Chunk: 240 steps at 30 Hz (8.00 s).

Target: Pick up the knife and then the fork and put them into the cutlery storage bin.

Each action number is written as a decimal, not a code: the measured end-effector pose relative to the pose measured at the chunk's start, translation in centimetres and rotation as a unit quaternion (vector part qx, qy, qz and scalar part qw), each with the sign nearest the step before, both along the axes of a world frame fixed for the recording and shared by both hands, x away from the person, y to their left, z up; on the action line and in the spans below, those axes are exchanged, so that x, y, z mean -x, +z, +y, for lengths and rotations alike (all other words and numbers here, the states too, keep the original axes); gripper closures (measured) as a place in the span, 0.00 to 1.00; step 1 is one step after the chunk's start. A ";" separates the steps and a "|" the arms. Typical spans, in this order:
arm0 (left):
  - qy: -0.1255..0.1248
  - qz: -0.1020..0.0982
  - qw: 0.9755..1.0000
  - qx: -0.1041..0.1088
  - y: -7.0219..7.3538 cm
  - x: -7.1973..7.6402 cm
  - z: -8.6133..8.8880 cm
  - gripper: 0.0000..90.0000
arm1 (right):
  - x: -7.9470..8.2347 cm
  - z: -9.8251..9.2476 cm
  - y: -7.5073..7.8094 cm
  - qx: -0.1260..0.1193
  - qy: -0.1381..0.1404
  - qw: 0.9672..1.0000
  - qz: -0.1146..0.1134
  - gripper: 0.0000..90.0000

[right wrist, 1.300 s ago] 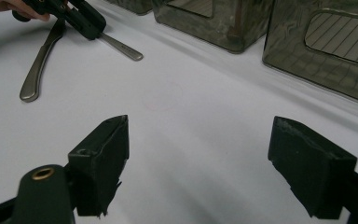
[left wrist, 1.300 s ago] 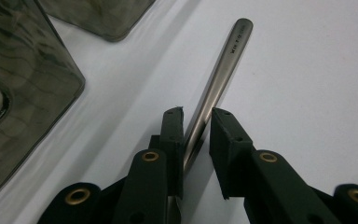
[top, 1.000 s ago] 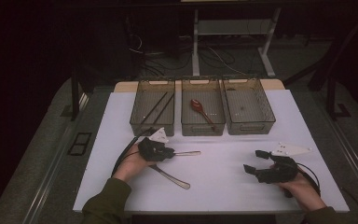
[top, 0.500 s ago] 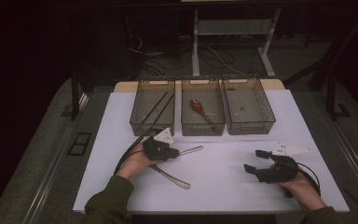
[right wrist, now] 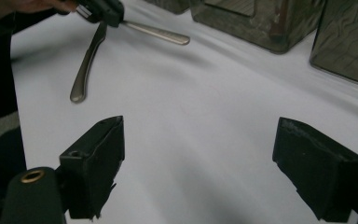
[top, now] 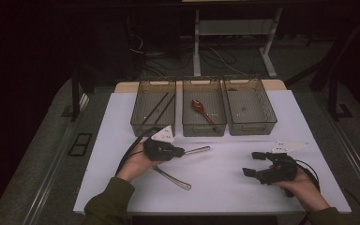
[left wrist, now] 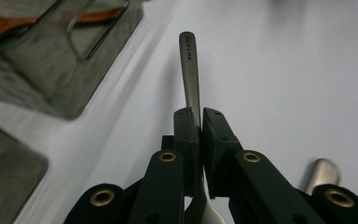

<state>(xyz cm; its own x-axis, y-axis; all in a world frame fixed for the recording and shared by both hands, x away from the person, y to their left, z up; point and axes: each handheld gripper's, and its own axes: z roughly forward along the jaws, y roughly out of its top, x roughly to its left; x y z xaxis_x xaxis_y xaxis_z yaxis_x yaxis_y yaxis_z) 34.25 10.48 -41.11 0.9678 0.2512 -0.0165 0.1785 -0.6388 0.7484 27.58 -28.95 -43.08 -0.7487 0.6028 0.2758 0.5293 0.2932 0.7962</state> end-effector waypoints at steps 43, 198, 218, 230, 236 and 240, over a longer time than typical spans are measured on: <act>-0.136 -0.021 0.990 -0.007 2.6 4.3 -6.2 0.93 | -2.7 13.3 3.3 0.186 0.315 0.928 -0.074 0.87; 0.078 0.004 0.997 -0.011 -3.0 2.5 1.2 0.99 | 0.4 -0.1 -0.5 0.064 -0.048 0.995 -0.055 0.21; 0.113 0.002 0.989 -0.097 -2.8 0.7 1.8 0.99 | 0.4 0.0 -0.7 0.065 -0.046 0.995 -0.054 0.21; 0.084 0.036 0.991 -0.095 -2.3 5.3 5.3 0.99 | 0.4 0.0 -0.6 0.063 -0.046 0.995 -0.055 0.21; 0.036 0.021 0.999 -0.031 -1.7 6.1 5.5 0.88 | 0.3 0.0 -0.6 0.062 -0.047 0.996 -0.054 0.21; 0.003 0.023 0.999 -0.034 -2.1 6.2 4.9 0.78 | 0.3 0.0 -0.6 0.061 -0.045 0.996 -0.054 0.21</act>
